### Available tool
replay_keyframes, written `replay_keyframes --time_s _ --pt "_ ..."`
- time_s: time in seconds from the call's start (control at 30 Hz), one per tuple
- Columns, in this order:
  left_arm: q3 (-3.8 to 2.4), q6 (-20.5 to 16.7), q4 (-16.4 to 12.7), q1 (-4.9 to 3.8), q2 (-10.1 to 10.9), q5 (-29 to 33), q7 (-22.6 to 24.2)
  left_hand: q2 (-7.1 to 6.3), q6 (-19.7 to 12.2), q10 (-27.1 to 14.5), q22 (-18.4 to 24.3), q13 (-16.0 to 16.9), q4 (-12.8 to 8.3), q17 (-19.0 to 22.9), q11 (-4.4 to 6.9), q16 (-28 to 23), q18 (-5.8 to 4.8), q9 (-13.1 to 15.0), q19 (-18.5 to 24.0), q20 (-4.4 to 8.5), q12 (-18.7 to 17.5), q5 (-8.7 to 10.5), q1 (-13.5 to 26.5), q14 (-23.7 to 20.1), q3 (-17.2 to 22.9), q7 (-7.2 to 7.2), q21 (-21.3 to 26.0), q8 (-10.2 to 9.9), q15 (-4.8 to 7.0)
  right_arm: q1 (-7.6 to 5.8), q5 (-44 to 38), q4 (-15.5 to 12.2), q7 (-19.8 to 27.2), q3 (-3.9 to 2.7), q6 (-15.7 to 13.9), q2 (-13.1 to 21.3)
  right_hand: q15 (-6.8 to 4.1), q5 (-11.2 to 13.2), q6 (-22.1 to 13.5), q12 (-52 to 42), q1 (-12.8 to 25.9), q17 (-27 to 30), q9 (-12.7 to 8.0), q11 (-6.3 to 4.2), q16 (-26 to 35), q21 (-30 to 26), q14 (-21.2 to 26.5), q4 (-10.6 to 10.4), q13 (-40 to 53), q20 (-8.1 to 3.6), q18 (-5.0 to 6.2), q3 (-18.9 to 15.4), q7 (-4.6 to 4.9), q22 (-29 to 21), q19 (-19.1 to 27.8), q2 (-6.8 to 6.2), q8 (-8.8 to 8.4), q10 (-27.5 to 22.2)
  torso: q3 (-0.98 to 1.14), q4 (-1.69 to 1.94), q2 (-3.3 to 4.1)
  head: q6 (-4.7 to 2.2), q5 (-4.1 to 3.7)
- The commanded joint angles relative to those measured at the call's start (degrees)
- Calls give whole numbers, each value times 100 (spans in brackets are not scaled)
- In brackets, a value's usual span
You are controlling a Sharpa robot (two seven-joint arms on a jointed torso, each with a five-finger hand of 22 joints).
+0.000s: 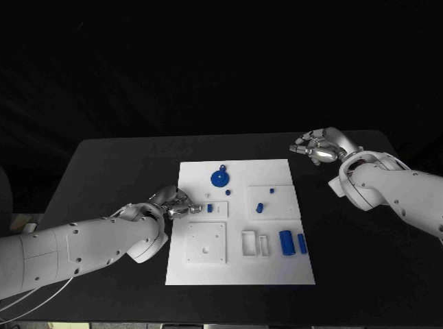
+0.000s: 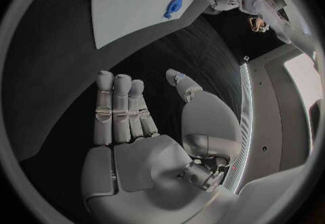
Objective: Assemble the parts on the task board
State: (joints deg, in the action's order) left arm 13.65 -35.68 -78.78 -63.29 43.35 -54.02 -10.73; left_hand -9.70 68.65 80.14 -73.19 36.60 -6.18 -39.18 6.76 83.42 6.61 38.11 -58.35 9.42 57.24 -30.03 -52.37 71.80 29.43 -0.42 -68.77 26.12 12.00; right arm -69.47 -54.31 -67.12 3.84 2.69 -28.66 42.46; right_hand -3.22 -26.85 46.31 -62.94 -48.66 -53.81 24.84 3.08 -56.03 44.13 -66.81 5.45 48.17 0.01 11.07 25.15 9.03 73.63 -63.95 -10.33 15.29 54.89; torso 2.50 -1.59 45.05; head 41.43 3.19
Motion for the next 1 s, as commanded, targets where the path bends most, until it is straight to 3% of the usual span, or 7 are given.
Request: replay_keyframes --time_s 0.03,0.27,0.37,0.5,0.73,1.0 --pt "-1 -41 -27 -1 7 16 15 145 30 17 -3 7 -91 -6 -20 3 46 6 33 585 -38 -56 -67 11 26 0 5 -9 43 3 -16 -12 46 -1 64 0 -5 -31 7 -21 59 -6 -9 -12 26 -23 -51 15 -7 -4 393 -7 41 9 -37 -2 32 -40 -1 3 -1 1 2" --pt "-1 -32 -46 -1 20 84 23 293 40 21 -5 8 -261 -9 -21 5 39 10 39 584 -35 -156 -120 12 22 1 3 -17 41 3 -16 -15 46 -1 64 -1 -4 -31 7 -22 60 -6 -9 -12 26 -24 -52 16 -9 -4 393 -7 41 11 -37 -3 32 -40 -1 4 -2 7 6" --pt "-3 -42 -47 -2 21 159 51 471 48 21 -8 8 -437 -13 -23 8 29 15 42 582 -33 -420 -165 14 41 4 -2 -26 37 3 -16 -14 47 -1 64 -1 -4 -31 6 -22 60 -6 -9 -12 26 -25 -52 17 -9 -4 393 -7 41 11 -37 -3 32 -40 -2 2 0 3 11" --pt "-13 -31 -54 -3 26 156 67 550 54 21 -10 6 -558 -14 -22 9 23 19 43 580 -34 -514 -192 15 57 2 -4 -30 37 3 -16 -15 47 -1 65 -2 -4 -31 7 -23 61 -7 -9 -12 27 -25 -52 18 -10 -4 393 -7 41 12 -38 -3 32 -40 -1 2 -1 2 12" --pt "-41 200 -71 -32 59 83 -55 623 59 21 -14 7 -683 -17 -13 16 19 24 39 582 -32 -520 -239 24 82 -4 -13 -35 41 3 -16 -11 46 -1 66 -1 -4 -32 7 -24 62 -7 -10 -11 27 -26 -52 18 -12 -4 393 -7 42 13 -38 -3 32 -41 -1 -2 -2 8 14" --pt "-45 444 -84 -149 94 -12 -282 663 59 17 -18 10 -805 -20 -3 25 13 28 40 580 -31 -502 -287 31 105 -11 -20 -45 46 3 -16 -1 46 -1 69 -13 -4 -32 7 -26 64 -8 -10 -11 28 -28 -53 19 -15 -4 393 -8 42 15 -39 -4 32 -41 -3 2 0 13 5"
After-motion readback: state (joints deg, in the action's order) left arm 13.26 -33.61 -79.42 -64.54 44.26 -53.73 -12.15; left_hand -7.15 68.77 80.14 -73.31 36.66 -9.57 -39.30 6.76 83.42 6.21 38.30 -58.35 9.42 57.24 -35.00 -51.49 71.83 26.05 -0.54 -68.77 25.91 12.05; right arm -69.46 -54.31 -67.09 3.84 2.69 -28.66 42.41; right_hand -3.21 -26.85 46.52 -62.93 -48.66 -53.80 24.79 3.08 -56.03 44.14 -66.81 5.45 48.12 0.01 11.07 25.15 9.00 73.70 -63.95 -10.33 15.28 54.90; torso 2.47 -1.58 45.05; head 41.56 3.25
